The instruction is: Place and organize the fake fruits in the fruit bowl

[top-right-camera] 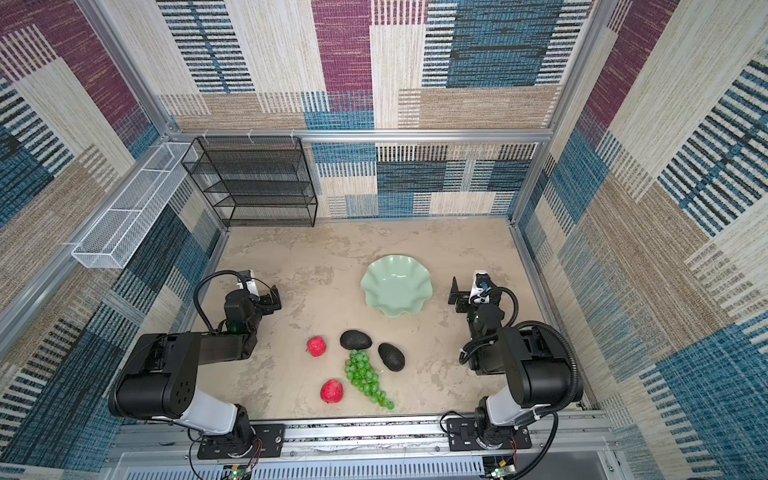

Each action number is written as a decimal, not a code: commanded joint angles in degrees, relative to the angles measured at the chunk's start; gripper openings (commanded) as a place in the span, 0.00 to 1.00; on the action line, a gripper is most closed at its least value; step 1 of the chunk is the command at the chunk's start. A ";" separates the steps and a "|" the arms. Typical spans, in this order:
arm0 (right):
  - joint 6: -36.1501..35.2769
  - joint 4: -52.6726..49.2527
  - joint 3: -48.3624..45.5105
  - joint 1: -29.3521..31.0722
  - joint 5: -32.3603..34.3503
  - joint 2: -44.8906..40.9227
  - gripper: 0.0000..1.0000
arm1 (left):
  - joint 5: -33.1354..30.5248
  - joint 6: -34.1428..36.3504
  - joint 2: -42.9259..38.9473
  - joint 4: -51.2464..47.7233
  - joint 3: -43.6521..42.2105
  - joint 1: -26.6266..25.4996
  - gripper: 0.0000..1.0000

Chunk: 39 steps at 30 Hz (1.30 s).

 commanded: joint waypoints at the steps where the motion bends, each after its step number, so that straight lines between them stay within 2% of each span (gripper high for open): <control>1: 0.79 1.21 0.22 -0.05 -0.47 -0.06 1.00 | -0.95 0.76 0.02 1.42 0.22 0.01 0.99; 5: 1.14 0.21 0.29 -0.04 1.07 -1.19 1.00 | -0.95 0.76 -0.07 1.48 0.22 0.01 1.00; 8: 2.96 -17.33 6.35 0.02 5.06 -9.52 1.00 | -0.29 1.02 -0.46 2.12 -0.04 0.01 1.00; 10: 11.37 -32.91 12.97 0.04 6.06 -15.40 1.00 | 5.18 3.57 -4.92 -4.23 1.50 -0.20 0.95; 11: 14.09 -37.83 15.51 0.04 2.28 -17.28 1.00 | 5.69 4.51 -7.66 -8.71 2.79 -0.80 0.95; 12: 16.39 -42.34 17.96 0.04 -3.16 -19.06 1.00 | 3.54 4.89 -11.51 -15.63 4.73 -1.96 0.96; 13: 19.61 -45.45 19.33 0.04 -5.81 -20.49 1.00 | 0.85 1.39 -15.28 -21.33 6.76 -2.44 0.98; 15: 23.49 -50.85 20.33 -0.04 -7.85 -22.83 1.00 | 1.00 -6.54 -21.70 -28.04 9.11 -2.45 0.99; 18: 20.07 -51.96 18.21 0.02 -19.35 -27.68 1.00 | 1.95 -15.02 -29.58 -30.22 9.36 -2.45 0.99; 20: 20.05 -58.03 19.38 1.16 -23.10 -30.32 0.99 | 2.32 -18.17 -33.62 -33.03 9.65 -2.45 0.99; 24: 15.41 -75.26 22.74 12.72 -15.68 -33.82 0.96 | 1.42 -21.21 -39.21 -41.65 10.10 -2.45 0.99; 26: 16.08 -80.58 22.22 19.09 -12.02 -34.72 0.95 | 1.77 -22.13 -40.74 -43.46 9.36 -2.36 0.99; 28: 19.14 -84.22 20.95 24.69 -11.11 -34.37 0.93 | 3.46 -23.39 -41.62 -42.70 8.08 -2.36 0.99; 34: 26.36 -87.76 17.79 40.78 -2.79 -30.41 0.92 | 8.31 -25.23 -41.12 -39.32 7.02 -2.36 0.99; 39: 29.07 -85.45 16.42 46.88 -2.61 -25.23 0.92 | 9.91 -26.03 -40.85 -38.55 7.03 -2.34 0.99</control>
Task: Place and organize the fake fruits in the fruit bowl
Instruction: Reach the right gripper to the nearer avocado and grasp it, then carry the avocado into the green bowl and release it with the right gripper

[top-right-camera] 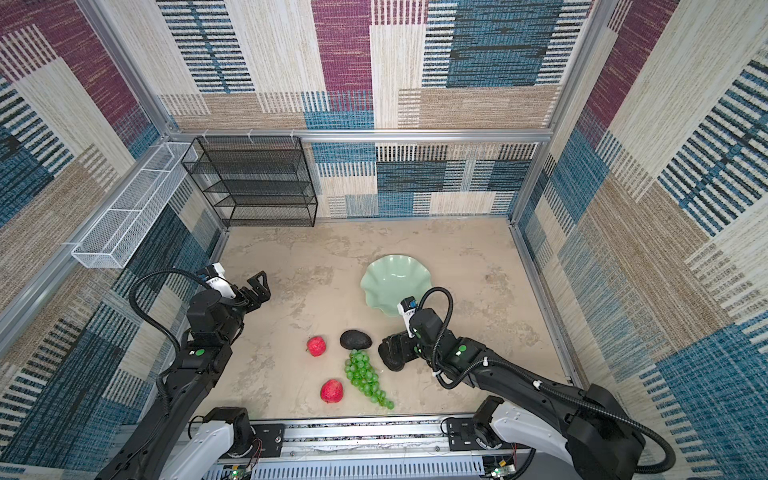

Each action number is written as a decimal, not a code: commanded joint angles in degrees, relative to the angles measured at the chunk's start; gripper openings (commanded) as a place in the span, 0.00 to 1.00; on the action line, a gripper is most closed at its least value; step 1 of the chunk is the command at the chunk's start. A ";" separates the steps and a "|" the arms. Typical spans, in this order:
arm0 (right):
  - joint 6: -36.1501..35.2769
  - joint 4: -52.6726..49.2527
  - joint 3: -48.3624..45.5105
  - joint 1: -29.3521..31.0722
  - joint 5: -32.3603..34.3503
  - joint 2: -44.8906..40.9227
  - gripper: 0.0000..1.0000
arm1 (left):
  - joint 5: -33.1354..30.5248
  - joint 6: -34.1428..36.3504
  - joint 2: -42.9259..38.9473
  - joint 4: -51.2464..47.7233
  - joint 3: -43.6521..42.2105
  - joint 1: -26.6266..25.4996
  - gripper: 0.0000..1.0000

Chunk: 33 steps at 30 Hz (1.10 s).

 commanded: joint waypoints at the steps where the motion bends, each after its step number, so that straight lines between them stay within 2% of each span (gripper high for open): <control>1: 3.70 1.34 -0.94 2.33 1.79 2.56 0.92 | 1.83 -2.01 -0.12 1.89 -0.19 0.11 0.99; 5: 4.83 4.99 -1.35 3.47 2.35 6.47 0.86 | 1.74 -2.61 -0.99 2.23 -1.16 0.13 0.99; 7: 5.42 6.43 -1.48 3.66 2.74 7.98 0.81 | 1.41 -2.61 -1.31 1.96 -1.39 0.13 0.99; 12: 7.29 7.78 -2.43 3.68 3.75 10.09 0.58 | 0.85 -2.45 -1.91 1.08 -1.44 0.13 0.99; 15: 8.45 5.88 -2.78 3.66 4.51 7.74 0.48 | 0.55 -2.72 -1.85 1.22 -1.68 0.13 0.99; 22: 10.01 -8.35 1.82 3.62 11.94 -8.77 0.43 | 0.31 -2.96 -1.15 0.50 -1.40 0.20 0.99; 25: 8.30 -7.10 5.41 2.00 15.03 -10.94 0.43 | 0.41 -3.14 -0.77 -0.68 -0.92 0.22 0.99; 28: 4.13 -2.00 9.91 -3.61 13.09 -5.83 0.43 | 0.58 -3.70 -0.49 -1.60 -0.95 0.29 0.99; 33: -3.94 6.84 17.96 -10.36 6.91 9.38 0.43 | 2.22 -3.98 -0.05 -5.41 0.60 0.31 0.99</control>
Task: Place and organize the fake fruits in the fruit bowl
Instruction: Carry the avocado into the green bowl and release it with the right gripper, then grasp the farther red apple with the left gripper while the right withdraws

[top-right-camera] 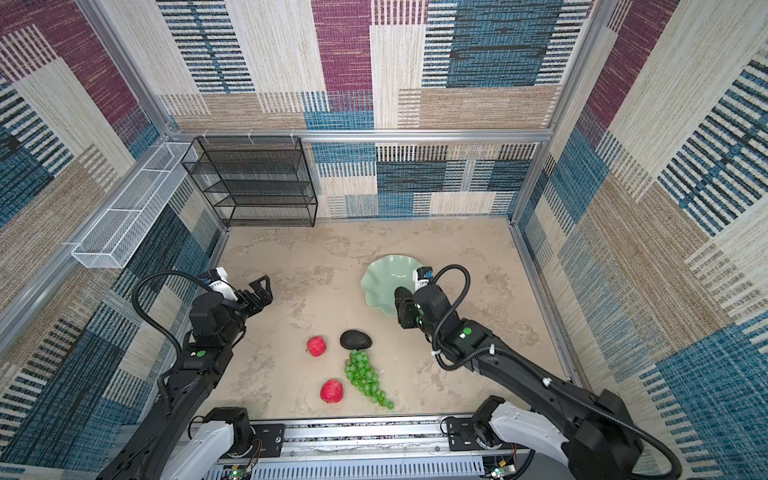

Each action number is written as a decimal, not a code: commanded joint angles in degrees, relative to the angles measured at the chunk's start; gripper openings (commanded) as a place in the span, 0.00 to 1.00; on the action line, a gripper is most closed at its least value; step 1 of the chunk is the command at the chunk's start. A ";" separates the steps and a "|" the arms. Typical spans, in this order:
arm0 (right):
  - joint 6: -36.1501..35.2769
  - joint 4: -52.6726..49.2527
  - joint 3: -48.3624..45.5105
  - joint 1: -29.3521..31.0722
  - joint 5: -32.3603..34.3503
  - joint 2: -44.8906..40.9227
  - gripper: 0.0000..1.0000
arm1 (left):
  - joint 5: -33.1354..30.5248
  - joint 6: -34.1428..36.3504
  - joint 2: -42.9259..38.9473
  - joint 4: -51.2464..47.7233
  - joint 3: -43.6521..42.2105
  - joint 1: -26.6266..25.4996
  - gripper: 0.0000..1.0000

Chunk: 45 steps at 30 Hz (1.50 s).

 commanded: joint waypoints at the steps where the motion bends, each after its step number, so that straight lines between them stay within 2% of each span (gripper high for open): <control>1: -7.61 8.54 4.85 -2.13 -3.55 8.34 0.43 | 1.42 -1.10 0.29 -3.54 1.64 0.13 0.99; 5: -9.74 14.11 8.34 -5.15 -6.95 18.42 0.43 | 3.75 -1.33 1.34 -10.02 4.01 0.13 0.97; 11: -8.78 20.93 10.27 -7.11 -8.33 30.23 0.44 | 11.74 -0.60 6.27 -19.66 8.04 0.13 0.91; 18: -7.25 23.02 12.76 -7.52 -8.60 37.94 0.47 | 20.03 -3.67 10.66 -20.53 7.23 -0.50 0.87; 20: -6.94 23.32 12.36 -7.50 -8.39 38.45 0.51 | 20.39 -3.91 11.34 -21.09 6.71 -1.49 0.86; 26: -6.40 23.98 10.48 -7.52 -8.33 37.38 0.70 | 18.90 -5.57 12.06 -21.15 3.90 -7.43 0.86; 30: -6.62 25.30 8.94 -7.52 -7.80 33.41 0.79 | 16.66 -6.82 13.54 -20.87 3.22 -12.07 0.86; 37: -6.15 26.82 5.68 -7.52 -6.38 22.59 0.90 | 15.38 -7.81 19.40 -18.75 3.64 -17.12 0.86; 45: -5.96 26.44 1.43 -7.51 -5.85 12.54 0.95 | 13.64 -8.55 22.40 -18.39 2.60 -20.71 0.83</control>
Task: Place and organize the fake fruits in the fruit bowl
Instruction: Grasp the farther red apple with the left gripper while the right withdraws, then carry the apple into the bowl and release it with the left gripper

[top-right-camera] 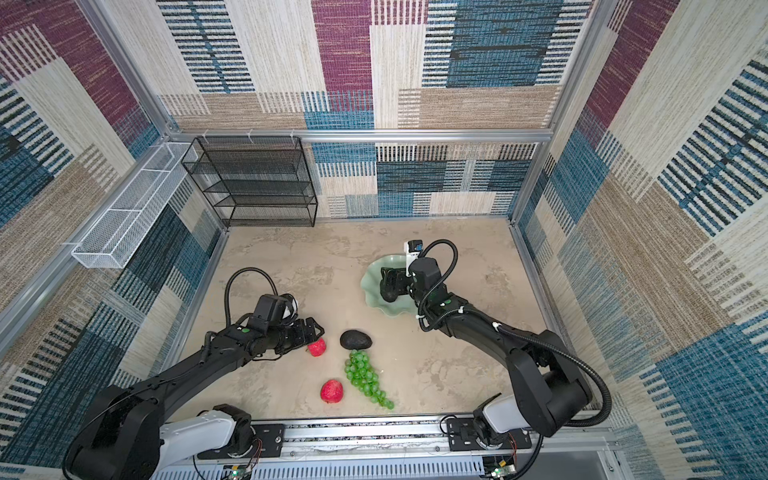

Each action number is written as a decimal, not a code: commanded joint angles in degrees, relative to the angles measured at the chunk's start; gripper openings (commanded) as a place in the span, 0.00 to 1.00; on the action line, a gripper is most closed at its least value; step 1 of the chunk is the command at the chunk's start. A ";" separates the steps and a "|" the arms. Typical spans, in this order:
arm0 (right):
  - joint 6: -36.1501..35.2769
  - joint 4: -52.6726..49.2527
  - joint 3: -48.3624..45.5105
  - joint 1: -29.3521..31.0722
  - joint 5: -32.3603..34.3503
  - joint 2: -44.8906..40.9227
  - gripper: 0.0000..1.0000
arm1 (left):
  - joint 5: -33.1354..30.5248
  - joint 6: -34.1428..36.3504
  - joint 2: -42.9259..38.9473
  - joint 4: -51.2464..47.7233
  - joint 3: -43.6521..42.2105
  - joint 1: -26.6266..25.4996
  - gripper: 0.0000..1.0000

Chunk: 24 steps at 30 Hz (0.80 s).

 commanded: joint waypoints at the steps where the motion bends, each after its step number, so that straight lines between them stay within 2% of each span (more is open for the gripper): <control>1: 0.84 1.44 -1.07 -0.01 0.75 -2.20 0.95 | -1.57 -1.22 1.25 1.70 -0.08 -1.19 0.81; 5: 0.77 1.21 -1.95 -0.01 1.27 -3.19 0.95 | -1.41 -1.87 3.15 2.23 0.11 -2.23 0.66; 9: 1.05 1.83 -2.75 -0.01 1.35 -3.00 0.96 | -0.02 -1.67 4.12 2.56 0.55 -2.76 0.44; 11: 1.13 2.02 -2.86 -0.01 1.28 -2.66 0.96 | 0.60 -1.63 4.05 2.56 0.73 -2.84 0.36; 17: 1.27 2.52 -3.44 -0.05 1.23 -3.16 0.96 | -0.82 1.39 1.63 -3.56 5.96 -2.82 0.36; 21: 2.47 2.63 -5.40 -0.09 1.27 -5.36 0.97 | -3.57 7.62 2.06 -8.61 15.95 -3.06 0.39; 24: 4.13 2.46 -8.04 -0.18 2.00 -8.85 0.97 | -4.56 12.18 7.06 -11.01 25.56 -3.48 0.40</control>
